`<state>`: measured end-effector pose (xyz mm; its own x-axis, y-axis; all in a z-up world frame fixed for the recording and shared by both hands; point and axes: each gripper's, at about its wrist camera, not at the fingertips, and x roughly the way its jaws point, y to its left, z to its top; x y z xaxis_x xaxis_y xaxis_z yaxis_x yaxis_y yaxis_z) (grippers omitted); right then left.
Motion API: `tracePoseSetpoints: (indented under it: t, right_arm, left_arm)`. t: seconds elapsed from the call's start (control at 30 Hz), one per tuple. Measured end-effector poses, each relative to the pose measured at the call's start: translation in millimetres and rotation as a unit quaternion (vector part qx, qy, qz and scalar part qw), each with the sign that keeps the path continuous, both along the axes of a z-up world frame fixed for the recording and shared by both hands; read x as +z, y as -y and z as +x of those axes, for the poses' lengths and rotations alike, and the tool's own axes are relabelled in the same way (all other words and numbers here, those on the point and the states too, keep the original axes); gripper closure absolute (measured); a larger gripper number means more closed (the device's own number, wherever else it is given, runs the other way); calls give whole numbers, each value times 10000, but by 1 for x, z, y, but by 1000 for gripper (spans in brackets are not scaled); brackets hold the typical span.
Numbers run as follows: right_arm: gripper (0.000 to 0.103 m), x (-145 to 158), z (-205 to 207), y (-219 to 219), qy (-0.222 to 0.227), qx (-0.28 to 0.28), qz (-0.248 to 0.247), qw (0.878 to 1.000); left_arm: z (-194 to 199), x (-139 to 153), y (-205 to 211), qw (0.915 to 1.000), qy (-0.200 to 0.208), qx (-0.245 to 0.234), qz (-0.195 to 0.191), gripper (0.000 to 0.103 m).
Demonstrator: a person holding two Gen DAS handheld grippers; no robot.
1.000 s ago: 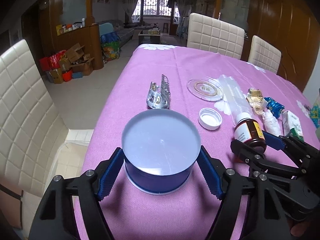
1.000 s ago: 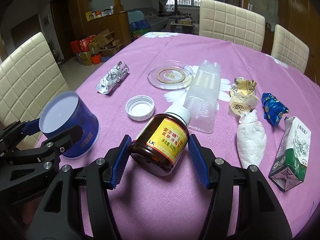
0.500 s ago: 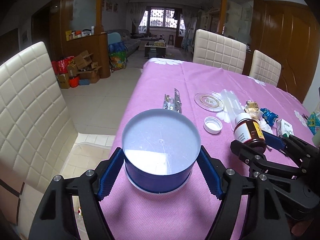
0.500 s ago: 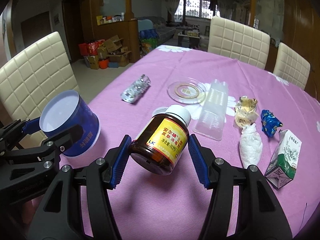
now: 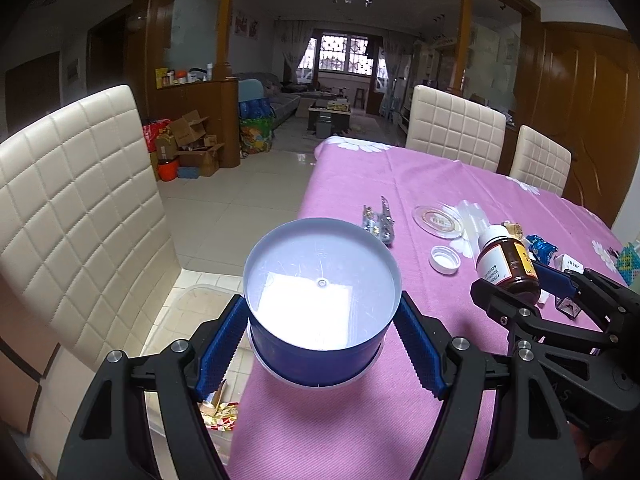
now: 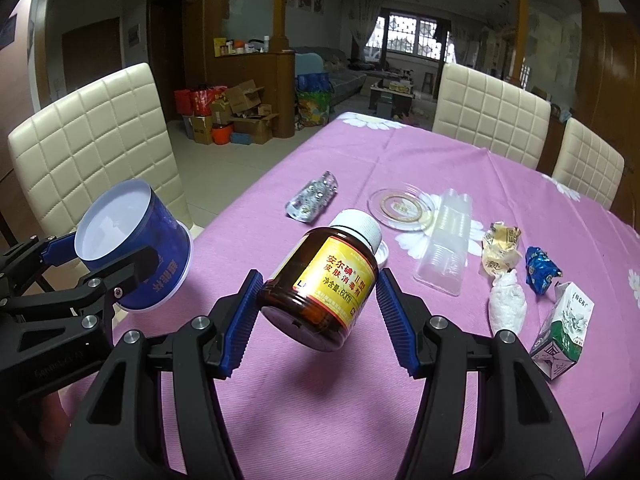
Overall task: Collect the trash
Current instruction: 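Carry the blue tin to the bin and release it with the left gripper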
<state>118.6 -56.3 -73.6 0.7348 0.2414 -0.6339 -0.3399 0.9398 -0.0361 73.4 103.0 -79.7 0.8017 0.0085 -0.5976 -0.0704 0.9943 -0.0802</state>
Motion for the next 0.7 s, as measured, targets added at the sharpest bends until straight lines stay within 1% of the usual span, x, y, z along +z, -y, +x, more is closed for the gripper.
tracePoseSetpoints:
  t: [0.37, 0.7]
  right_arm:
    - [44, 6, -10, -23, 101, 227, -117, 9996]
    - [44, 6, -12, -47, 110, 490, -170, 9986]
  left_arm:
    - [-16, 4, -24, 9996, 111, 260, -13, 31]
    - [-22, 2, -44, 9988, 127, 480, 52, 31]
